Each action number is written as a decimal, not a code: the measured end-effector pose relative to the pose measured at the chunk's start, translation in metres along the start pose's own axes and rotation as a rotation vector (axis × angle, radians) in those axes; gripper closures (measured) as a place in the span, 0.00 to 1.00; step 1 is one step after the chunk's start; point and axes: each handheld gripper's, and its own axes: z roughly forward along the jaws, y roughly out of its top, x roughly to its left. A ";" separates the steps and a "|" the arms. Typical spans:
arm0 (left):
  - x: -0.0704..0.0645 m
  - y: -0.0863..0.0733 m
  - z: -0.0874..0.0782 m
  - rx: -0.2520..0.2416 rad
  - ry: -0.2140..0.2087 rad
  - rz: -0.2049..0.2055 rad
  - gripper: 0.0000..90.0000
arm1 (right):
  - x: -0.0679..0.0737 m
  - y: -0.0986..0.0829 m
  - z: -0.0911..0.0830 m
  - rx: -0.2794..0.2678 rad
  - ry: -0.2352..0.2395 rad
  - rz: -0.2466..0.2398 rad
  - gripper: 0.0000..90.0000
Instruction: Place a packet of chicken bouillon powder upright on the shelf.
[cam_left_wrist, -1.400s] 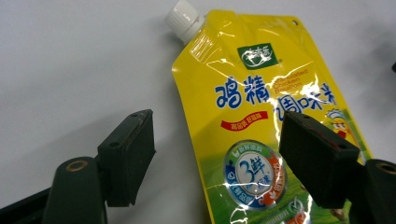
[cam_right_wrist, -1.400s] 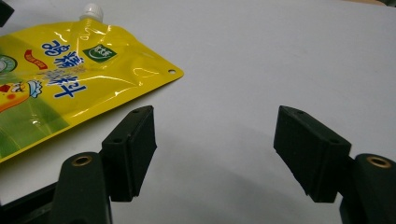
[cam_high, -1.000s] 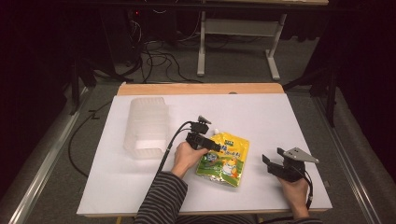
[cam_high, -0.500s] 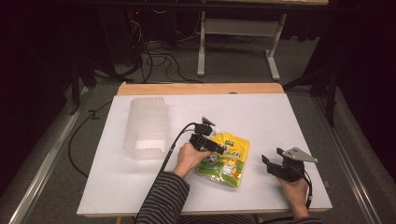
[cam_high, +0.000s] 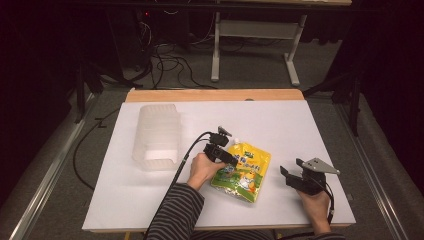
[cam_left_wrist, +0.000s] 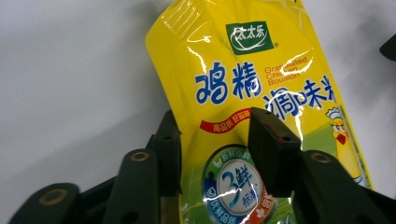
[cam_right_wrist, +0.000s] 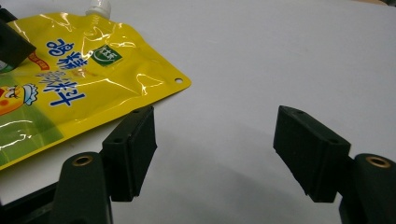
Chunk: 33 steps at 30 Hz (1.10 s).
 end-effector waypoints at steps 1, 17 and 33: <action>-0.001 0.000 0.000 0.005 0.004 0.009 0.70 | 0.000 0.000 0.000 0.000 0.000 0.003 0.34; -0.011 0.002 -0.005 0.013 0.000 0.092 0.96 | 0.000 0.000 0.000 -0.001 -0.001 0.000 0.34; -0.047 0.001 -0.049 -0.136 -0.007 0.234 0.98 | 0.000 0.000 0.000 -0.002 0.000 -0.004 0.34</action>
